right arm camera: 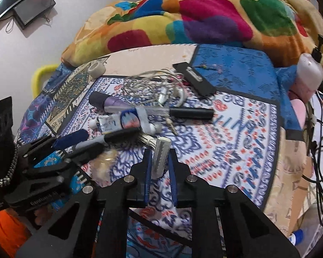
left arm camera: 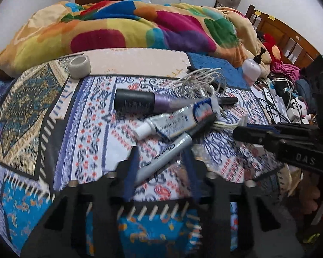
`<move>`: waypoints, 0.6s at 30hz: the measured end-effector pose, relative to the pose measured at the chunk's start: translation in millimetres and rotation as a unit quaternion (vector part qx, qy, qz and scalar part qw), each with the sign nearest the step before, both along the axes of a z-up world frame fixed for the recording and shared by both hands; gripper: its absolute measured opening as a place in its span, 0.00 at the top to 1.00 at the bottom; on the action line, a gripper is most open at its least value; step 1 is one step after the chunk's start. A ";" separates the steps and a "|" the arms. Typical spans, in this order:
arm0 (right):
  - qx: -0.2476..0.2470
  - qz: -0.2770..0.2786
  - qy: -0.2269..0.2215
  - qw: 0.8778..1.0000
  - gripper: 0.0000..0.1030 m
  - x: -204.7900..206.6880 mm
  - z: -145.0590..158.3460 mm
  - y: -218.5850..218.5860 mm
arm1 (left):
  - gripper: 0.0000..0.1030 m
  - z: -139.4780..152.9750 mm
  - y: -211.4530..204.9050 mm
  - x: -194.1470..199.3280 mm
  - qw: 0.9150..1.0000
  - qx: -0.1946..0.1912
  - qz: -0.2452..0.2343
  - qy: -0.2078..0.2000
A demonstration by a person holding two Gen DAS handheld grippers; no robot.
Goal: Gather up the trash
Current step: 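Grasp the black marker with the left tool while the right tool grasps a white stick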
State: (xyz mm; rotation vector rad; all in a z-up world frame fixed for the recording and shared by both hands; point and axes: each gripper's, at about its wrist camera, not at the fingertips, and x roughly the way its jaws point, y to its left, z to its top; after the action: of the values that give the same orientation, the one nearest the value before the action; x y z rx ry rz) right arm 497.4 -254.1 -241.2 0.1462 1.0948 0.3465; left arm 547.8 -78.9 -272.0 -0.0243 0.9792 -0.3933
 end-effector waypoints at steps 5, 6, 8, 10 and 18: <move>-0.018 -0.011 0.002 1.000 0.87 -10.3 2.4 -11.9 | 0.80 3.3 5.5 -18.7 0.999 0.019 0.024 0.008; -0.023 -0.012 0.002 1.000 0.87 -13.0 2.9 -14.2 | 0.83 3.9 7.5 -22.9 0.999 0.023 0.034 0.010; -0.031 -0.015 0.002 0.999 0.88 -19.1 3.7 -17.6 | 0.84 4.3 12.3 -28.5 0.998 0.023 0.054 0.017; -0.039 -0.017 0.002 0.999 0.88 -23.7 4.5 -21.8 | 0.85 4.3 16.4 -33.1 0.996 0.021 0.078 0.027; -0.045 -0.019 0.005 0.999 0.88 -29.6 4.5 -27.7 | 0.86 2.3 1.9 -30.1 0.993 0.020 0.104 0.056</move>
State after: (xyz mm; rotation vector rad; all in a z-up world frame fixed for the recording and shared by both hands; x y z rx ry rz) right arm 467.8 -281.8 -236.7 0.0890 1.1149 0.2619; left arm 517.7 -77.0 -269.7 -0.1130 1.0831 -0.1821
